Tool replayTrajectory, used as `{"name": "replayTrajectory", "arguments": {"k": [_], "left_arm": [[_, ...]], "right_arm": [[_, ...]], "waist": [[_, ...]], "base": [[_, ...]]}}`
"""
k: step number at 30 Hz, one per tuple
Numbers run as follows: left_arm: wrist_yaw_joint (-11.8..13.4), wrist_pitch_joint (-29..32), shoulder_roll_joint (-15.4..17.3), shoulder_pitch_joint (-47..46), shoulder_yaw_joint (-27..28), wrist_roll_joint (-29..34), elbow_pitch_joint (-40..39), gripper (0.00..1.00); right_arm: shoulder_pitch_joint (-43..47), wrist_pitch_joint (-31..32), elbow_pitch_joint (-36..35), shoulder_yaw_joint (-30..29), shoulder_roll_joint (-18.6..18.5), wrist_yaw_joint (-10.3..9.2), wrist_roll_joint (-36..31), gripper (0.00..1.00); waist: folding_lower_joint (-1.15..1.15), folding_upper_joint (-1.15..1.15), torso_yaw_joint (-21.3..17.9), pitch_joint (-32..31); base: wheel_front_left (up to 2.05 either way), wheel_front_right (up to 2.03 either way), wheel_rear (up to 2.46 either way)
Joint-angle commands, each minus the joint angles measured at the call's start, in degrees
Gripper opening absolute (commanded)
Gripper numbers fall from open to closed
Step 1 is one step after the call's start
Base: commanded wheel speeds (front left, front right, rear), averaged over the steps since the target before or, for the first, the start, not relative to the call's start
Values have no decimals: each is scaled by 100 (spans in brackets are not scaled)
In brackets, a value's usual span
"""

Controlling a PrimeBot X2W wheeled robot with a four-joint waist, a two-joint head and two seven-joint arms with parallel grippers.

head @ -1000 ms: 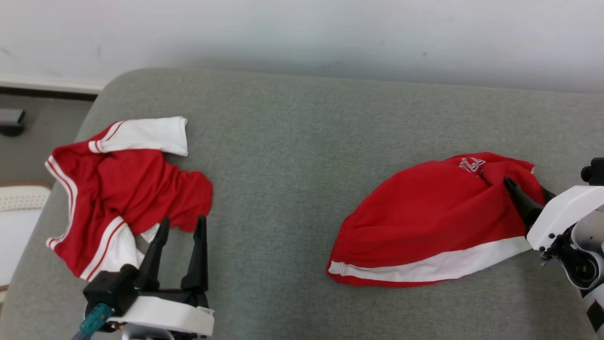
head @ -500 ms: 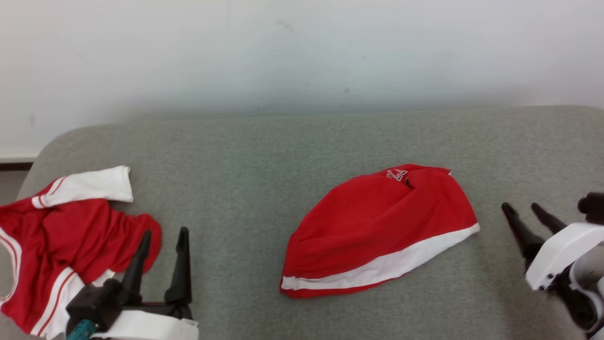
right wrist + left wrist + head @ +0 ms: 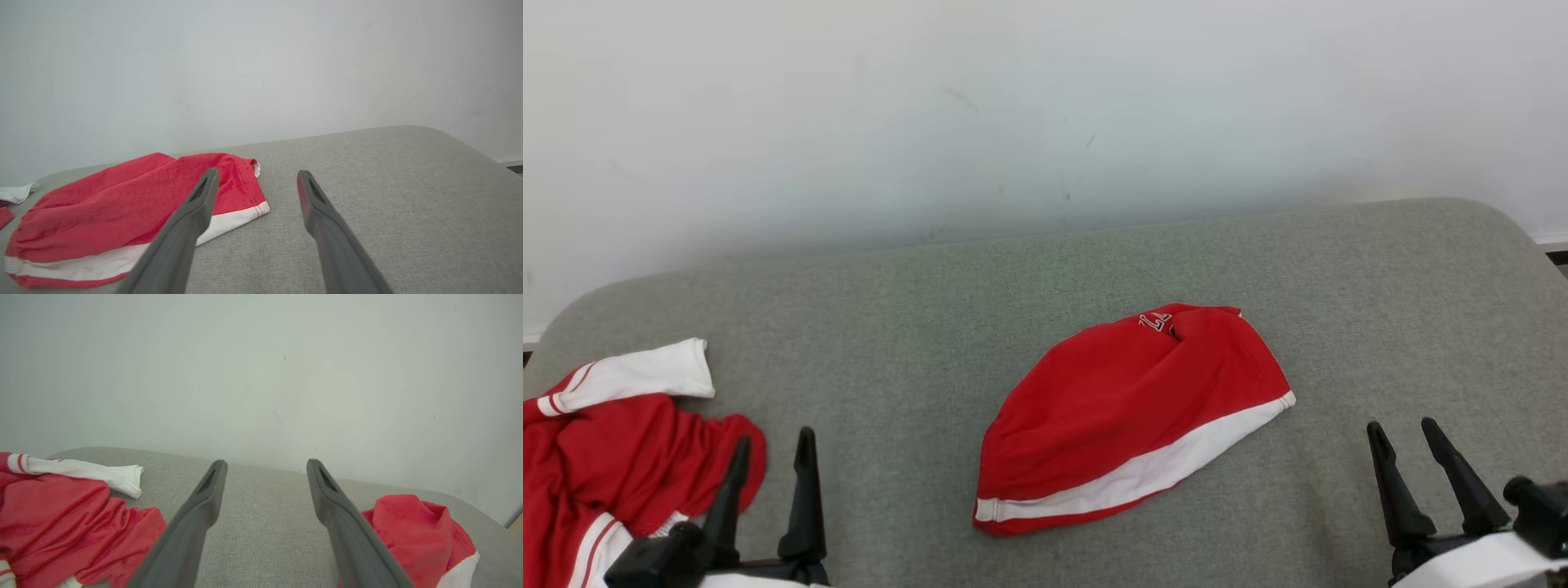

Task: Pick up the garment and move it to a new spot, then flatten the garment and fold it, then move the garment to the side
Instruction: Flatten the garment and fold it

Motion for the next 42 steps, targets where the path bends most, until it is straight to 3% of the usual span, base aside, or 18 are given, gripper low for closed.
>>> {"name": "replayTrajectory", "arguments": {"k": [1,5,11,24,32,42], "left_arm": [[33,-3,19,146,6,-49,-29,100],[89,-3,20,283,-122,112,-116,100],[120,-3,19,306,-156,61,-92,100],[103,-3,19,232,-180,99,-84,100],[62,-3,19,99,-341,165,-110,100],[-89,82,168,-355,-1303,53,370,100]], "right_arm": [[243,-110,-145,-205,127,-12,-283,100],[594,-149,-671,-731,455,-12,-935,100],[909,-150,-1174,-1020,853,-12,-1412,100],[965,-151,-1221,-1096,867,-12,-1540,100],[676,-144,-981,-962,638,-13,-1500,100],[-536,526,124,-275,-11,-13,-833,100]], "waist": [[1,0,16,-7],[1,0,30,-15],[1,0,65,-11],[1,0,111,17],[1,0,109,193],[1,0,240,698]], "base": [[0,0,0],[0,0,0],[0,0,0],[0,0,0],[0,0,0],[0,0,0]]}}
